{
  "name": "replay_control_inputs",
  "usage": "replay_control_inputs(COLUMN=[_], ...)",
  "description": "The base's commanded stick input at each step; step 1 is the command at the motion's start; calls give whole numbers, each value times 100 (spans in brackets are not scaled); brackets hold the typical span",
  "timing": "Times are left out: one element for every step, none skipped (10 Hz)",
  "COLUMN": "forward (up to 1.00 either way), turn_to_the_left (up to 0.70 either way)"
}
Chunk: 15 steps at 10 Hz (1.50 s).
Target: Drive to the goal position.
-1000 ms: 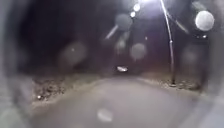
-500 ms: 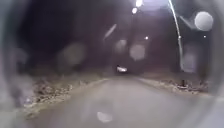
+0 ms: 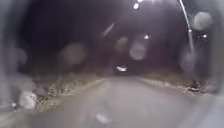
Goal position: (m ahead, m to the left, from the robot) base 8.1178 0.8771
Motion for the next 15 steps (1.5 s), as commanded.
replay_control_inputs(forward=[100,100,100,100,100,100,100,100,100,100,100,100,100,100,100], turn_to_the_left=[0,0,0,0,0,0,0,0,0,0,0,0,0,0,0])
